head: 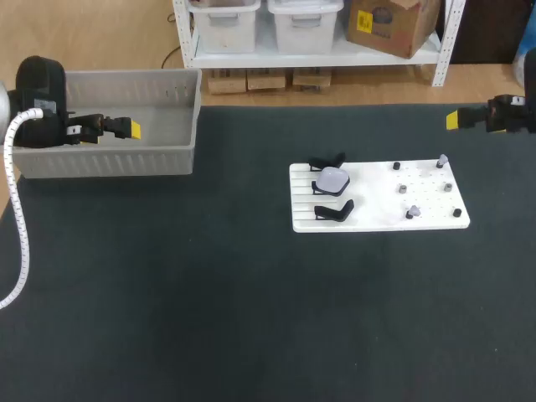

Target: Pick up each earbud case from the left stands, insert the matching earbuds, close the lid, and place the case in the box.

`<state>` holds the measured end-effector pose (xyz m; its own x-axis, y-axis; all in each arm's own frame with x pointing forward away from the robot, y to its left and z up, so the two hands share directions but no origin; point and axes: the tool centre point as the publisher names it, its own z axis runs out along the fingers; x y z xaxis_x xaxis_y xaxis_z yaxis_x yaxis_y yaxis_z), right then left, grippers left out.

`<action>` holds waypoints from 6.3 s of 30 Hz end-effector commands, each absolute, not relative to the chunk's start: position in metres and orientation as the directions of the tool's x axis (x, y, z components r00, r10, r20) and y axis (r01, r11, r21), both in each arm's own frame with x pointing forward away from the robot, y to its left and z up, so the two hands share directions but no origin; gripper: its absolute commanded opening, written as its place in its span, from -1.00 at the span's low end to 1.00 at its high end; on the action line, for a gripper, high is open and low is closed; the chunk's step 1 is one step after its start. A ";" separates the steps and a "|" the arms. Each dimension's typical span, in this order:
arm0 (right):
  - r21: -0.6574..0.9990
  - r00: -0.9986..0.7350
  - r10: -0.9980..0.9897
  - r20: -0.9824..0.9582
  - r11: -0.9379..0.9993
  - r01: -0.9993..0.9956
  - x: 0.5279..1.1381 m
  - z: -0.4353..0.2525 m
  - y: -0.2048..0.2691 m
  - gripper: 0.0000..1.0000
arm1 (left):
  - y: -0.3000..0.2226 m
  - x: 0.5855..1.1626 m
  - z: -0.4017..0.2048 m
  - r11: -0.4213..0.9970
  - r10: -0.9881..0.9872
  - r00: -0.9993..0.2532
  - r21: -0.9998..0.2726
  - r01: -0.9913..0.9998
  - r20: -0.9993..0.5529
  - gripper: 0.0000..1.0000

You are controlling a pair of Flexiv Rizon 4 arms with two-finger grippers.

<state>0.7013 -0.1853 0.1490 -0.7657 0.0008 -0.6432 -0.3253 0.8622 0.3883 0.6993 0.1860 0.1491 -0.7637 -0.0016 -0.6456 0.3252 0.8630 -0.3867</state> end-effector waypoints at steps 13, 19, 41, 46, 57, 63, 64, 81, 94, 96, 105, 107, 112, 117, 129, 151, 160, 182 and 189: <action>0.386 -0.766 0.000 -0.643 0.864 -0.324 0.701 0.149 -0.185 1.00 | 0.185 0.700 0.150 0.867 0.000 -0.767 -0.383 0.320 -0.642 1.00; 0.386 -0.766 0.000 -0.643 0.864 -0.324 0.701 0.149 -0.185 1.00 | 0.184 0.699 0.150 0.827 -0.015 -0.775 -0.444 0.345 -0.631 1.00; 0.386 -0.766 0.000 -0.643 0.864 -0.324 0.701 0.149 -0.185 1.00 | 0.123 0.691 0.165 0.371 0.289 -0.316 -0.199 0.907 -0.904 1.00; 0.386 -0.766 0.000 -0.643 0.864 -0.324 0.701 0.149 -0.185 1.00 | 0.110 0.692 0.169 0.243 0.349 -0.263 -0.184 0.952 -0.899 1.00; 0.386 -0.766 0.000 -0.643 0.864 -0.324 0.701 0.149 -0.185 1.00 | 0.098 0.697 0.169 0.182 0.387 -0.231 -0.171 0.968 -0.893 1.00; 0.386 -0.766 0.000 -0.643 0.864 -0.324 0.701 0.149 -0.185 1.00 | 0.098 0.697 0.169 0.182 0.387 -0.231 -0.171 0.968 -0.893 1.00; 0.386 -0.766 0.000 -0.643 0.864 -0.324 0.701 0.149 -0.185 1.00 | 0.098 0.697 0.169 0.182 0.387 -0.231 -0.171 0.968 -0.893 1.00; 0.386 -0.766 0.000 -0.643 0.864 -0.324 0.701 0.149 -0.185 1.00 | 0.045 0.710 0.144 -0.039 0.484 -0.041 -0.068 0.997 -0.874 1.00; 0.386 -0.766 0.000 -0.643 0.864 -0.324 0.701 0.149 -0.185 1.00 | -0.010 0.725 0.115 -0.121 0.456 -0.015 -0.079 0.990 -0.890 1.00; 0.386 -0.766 0.000 -0.643 0.864 -0.324 0.701 0.149 -0.185 1.00 | -0.017 0.722 0.112 -0.131 0.454 -0.011 -0.079 0.988 -0.891 1.00; 0.386 -0.766 0.000 -0.643 0.864 -0.324 0.701 0.149 -0.185 1.00 | -0.050 0.705 0.093 -0.108 0.463 -0.043 -0.104 0.989 -0.885 1.00; 0.386 -0.766 0.000 -0.643 0.864 -0.324 0.701 0.149 -0.185 1.00 | -0.059 0.700 0.090 -0.091 0.476 -0.038 -0.092 0.992 -0.879 1.00; 0.386 -0.766 0.000 -0.643 0.864 -0.324 0.701 0.149 -0.185 1.00 | -0.075 0.688 0.084 -0.046 0.479 -0.029 -0.058 0.997 -0.877 0.62; 0.386 -0.766 0.000 -0.643 0.864 -0.324 0.701 0.149 -0.185 1.00 | -0.080 0.678 0.080 -0.022 0.477 -0.034 -0.051 0.998 -0.878 0.51; 0.386 -0.766 0.000 -0.643 0.864 -0.324 0.701 0.149 -0.185 1.00 | -0.071 0.679 0.068 -0.012 0.475 -0.035 -0.047 0.999 -0.879 0.86; 0.386 -0.766 0.000 -0.643 0.864 -0.324 0.701 0.149 -0.185 1.00 | -0.092 0.708 0.029 -0.088 0.482 -0.041 -0.094 0.992 -0.875 0.43; 0.386 -0.766 0.000 -0.643 0.864 -0.324 0.701 0.149 -0.185 1.00 | -0.100 0.714 0.025 -0.108 0.470 -0.034 -0.096 0.990 -0.882 0.34; 0.386 -0.766 0.000 -0.643 0.864 -0.324 0.701 0.149 -0.185 1.00 | -0.120 0.726 0.014 -0.144 0.468 -0.023 -0.101 0.984 -0.884 0.10; 0.386 -0.766 0.000 -0.643 0.864 -0.324 0.701 0.149 -0.185 1.00 | -0.127 0.726 0.012 -0.155 0.464 -0.022 -0.105 0.982 -0.885 0.01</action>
